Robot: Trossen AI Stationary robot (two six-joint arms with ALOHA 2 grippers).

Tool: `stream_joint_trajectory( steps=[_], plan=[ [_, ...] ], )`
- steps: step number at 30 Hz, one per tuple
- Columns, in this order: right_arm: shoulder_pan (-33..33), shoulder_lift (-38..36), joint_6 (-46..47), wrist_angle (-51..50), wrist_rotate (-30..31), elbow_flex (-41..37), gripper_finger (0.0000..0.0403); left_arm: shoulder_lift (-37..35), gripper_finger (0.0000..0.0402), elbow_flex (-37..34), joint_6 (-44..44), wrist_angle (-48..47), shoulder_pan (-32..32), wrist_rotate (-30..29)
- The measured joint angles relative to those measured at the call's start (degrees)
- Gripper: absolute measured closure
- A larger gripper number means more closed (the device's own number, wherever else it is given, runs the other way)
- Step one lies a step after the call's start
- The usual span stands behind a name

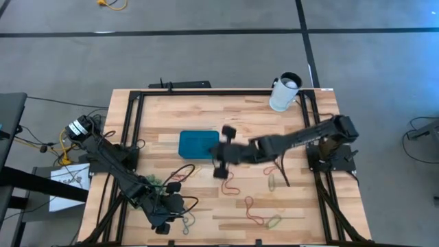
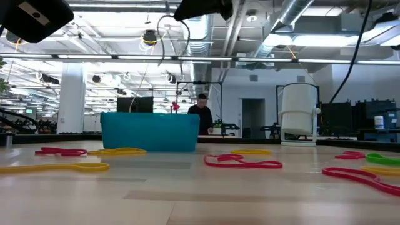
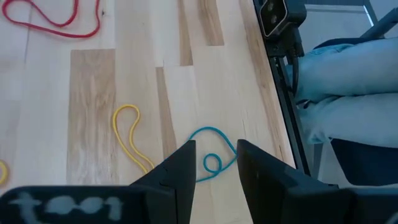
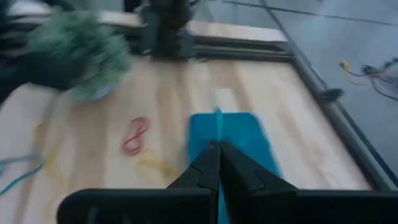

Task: Pick and place items into bin
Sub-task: Put the blue rubber band into the blue bin

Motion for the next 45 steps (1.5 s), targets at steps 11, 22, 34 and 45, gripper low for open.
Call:
stream_joint_trajectory(
  steps=[11, 22, 34, 45],
  plan=[
    [-7.72, 4.61, 4.54, -1.02, -6.33, 0.21, 0.0403, 0.00, 0.0297, 0.02, 0.02, -0.10, 0.00, -0.01],
    [-9.59, 14.42, 6.43, -1.24, -6.39, 0.12, 0.0403, 0.00, 0.0297, 0.04, -0.27, -1.02, -0.02, -0.06],
    [-10.28, 16.66, 9.63, -5.45, -6.40, 0.05, 0.0403, 0.00, 0.0297, 0.04, -0.57, -1.27, -0.02, -0.06],
    [-10.65, 19.91, 10.14, -5.39, -12.50, 0.09, 0.0359, 0.00, 0.0297, 0.04, -0.94, -0.98, -0.02, -0.04]
  ],
)
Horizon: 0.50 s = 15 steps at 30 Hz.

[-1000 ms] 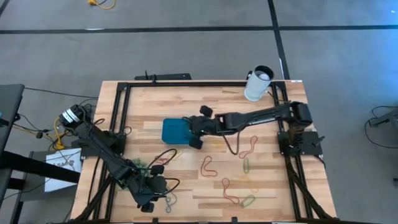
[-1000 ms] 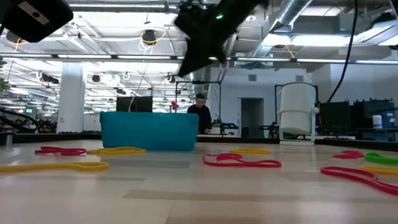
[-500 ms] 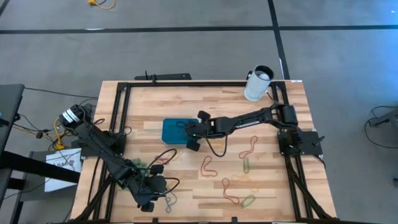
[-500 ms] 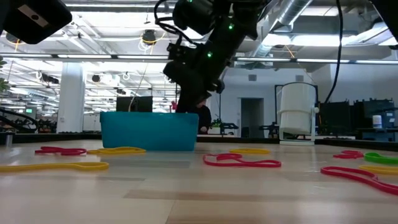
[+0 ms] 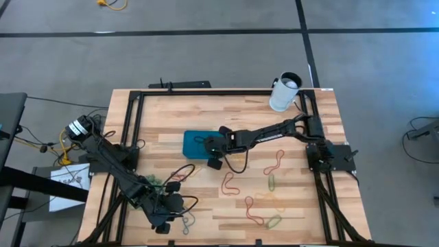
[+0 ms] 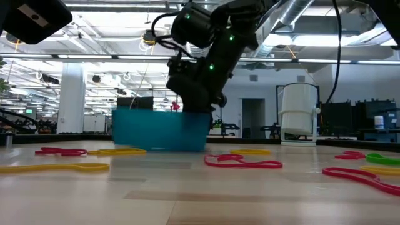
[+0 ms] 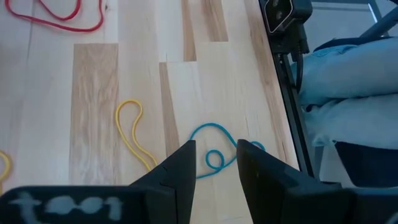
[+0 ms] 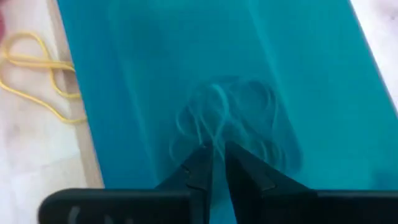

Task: Pick and place items into bin
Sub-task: Put the blue rubber band into the blue bin

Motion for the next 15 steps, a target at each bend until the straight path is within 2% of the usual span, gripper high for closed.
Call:
stream_joint_trajectory(
  steps=[9, 15],
  plan=[
    [0.00, -0.97, -1.21, 0.08, -0.81, 0.59, 0.0327, 0.00, 0.0297, 0.00, -0.39, -0.02, 0.00, 0.00],
    [0.00, -0.95, -2.76, -4.61, -1.16, 3.70, 0.0316, 0.00, 0.0297, 0.00, -0.41, 0.00, 0.00, -0.01]
  ],
)
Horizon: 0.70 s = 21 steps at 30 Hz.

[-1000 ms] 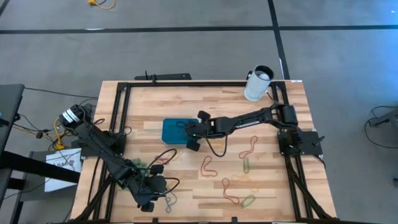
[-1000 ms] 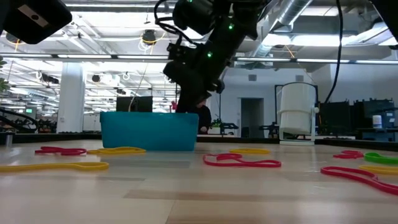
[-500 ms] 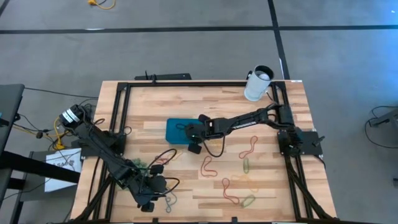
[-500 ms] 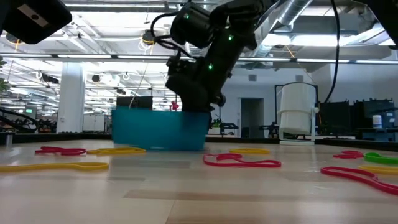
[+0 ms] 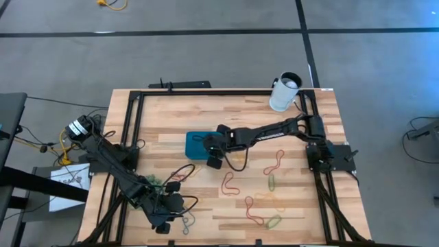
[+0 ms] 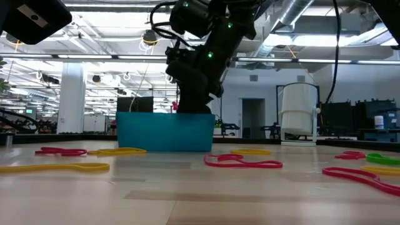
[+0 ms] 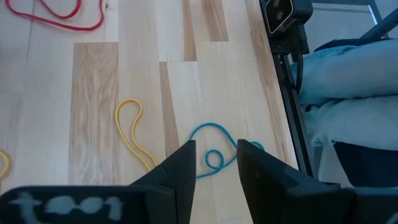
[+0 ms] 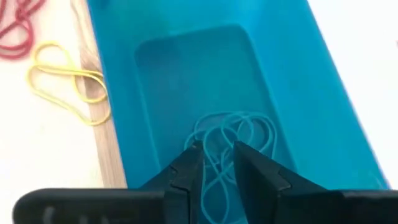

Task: Pick and place items into bin
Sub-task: Put the blue rubber band into the blue bin

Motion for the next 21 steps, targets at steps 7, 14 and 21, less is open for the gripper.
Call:
stream_joint_trajectory(
  steps=[7, 14, 21],
  plan=[
    [0.00, 0.02, -0.22, -11.00, -0.02, 4.87, 0.0299, 0.02, 0.0297, 0.00, 0.00, 0.02, 0.00, 0.01],
    [2.98, -0.87, 1.62, -19.79, -1.50, 8.66, 0.0295, 0.02, 0.0297, -0.02, -3.41, 0.06, 0.00, 1.09],
    [10.00, -5.83, 1.19, -18.78, -1.64, 11.25, 0.0295, 2.37, 0.0297, -0.09, -5.12, 4.06, -2.21, 0.58]
  ],
)
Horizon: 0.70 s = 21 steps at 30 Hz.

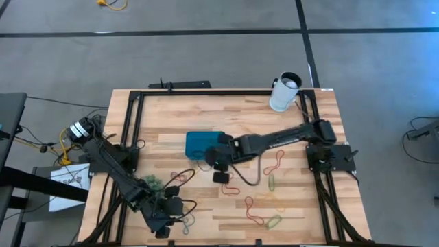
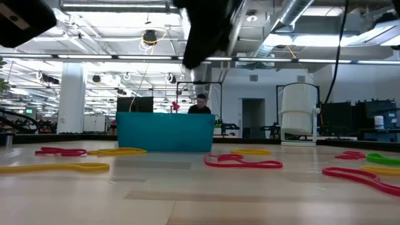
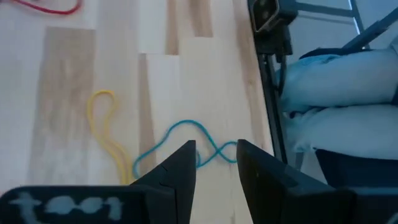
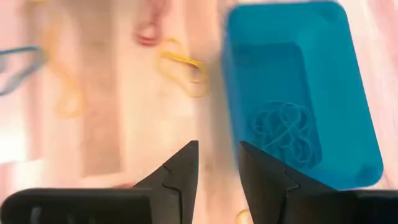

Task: Pick and place items into bin
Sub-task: Put the blue rubber band into the blue bin

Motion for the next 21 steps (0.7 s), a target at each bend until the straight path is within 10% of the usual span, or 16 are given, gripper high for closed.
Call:
stream_joint_trajectory(
  steps=[10, 21],
  plan=[
    [9.06, -7.25, 0.89, 4.20, 4.85, 0.28, 0.0295, 11.85, 0.0297, 0.00, -5.90, 12.63, -0.45, 4.29],
    [11.53, -6.33, 0.61, 5.74, 4.67, 0.12, 0.0295, 14.11, 0.0297, 0.00, -7.46, 6.42, 1.47, 4.49]
  ],
)
